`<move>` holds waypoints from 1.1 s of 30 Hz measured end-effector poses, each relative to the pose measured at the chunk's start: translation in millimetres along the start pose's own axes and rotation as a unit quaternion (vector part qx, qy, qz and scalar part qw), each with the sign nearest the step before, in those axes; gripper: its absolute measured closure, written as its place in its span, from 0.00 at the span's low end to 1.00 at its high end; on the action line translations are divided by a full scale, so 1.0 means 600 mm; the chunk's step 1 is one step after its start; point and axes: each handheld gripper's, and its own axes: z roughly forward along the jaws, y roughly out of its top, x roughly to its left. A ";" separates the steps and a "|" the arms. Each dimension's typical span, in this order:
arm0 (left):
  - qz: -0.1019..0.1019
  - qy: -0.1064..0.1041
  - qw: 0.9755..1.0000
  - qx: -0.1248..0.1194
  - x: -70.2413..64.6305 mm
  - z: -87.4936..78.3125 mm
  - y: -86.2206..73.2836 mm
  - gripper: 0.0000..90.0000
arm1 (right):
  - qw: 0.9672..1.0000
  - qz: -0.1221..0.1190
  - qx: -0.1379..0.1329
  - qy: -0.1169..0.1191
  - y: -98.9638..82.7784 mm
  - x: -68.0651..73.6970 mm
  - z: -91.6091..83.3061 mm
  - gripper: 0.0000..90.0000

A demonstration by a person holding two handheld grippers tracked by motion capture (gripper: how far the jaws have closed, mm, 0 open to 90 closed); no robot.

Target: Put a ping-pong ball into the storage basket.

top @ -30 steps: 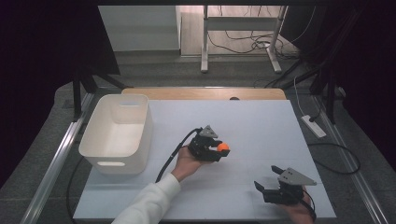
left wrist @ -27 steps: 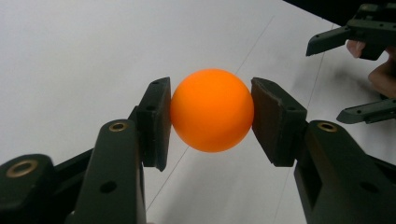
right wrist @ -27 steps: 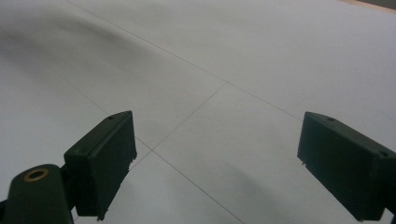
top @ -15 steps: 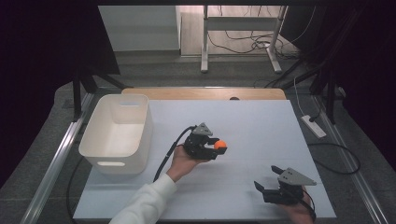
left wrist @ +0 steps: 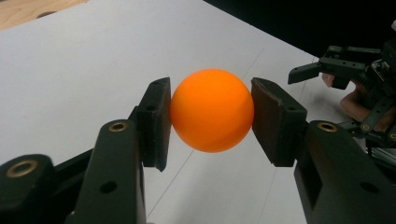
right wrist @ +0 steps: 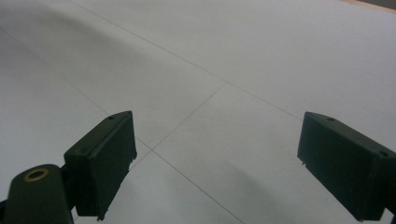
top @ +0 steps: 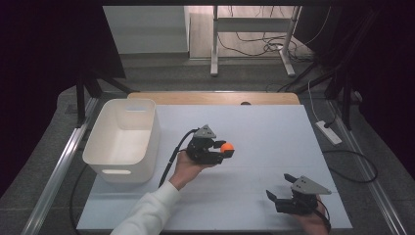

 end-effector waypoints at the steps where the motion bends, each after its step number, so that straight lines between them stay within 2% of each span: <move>1: 0.000 0.000 1.000 0.000 0.000 -0.001 0.000 0.56 | 1.000 0.001 -0.002 -0.001 0.000 0.000 0.000 0.13; 11: 0.002 0.000 1.000 -0.012 -0.005 -0.019 0.005 0.56 | 1.000 -0.001 -0.001 -0.002 0.000 0.000 0.000 0.13; 20: -0.004 0.000 0.999 -0.034 -0.007 -0.041 0.008 0.56 | 1.000 0.000 -0.002 -0.001 0.000 0.001 0.000 0.13; 33: 0.001 0.005 0.999 -0.051 -0.011 -0.071 0.014 0.56 | 1.000 -0.002 -0.004 0.000 0.001 0.000 0.001 0.13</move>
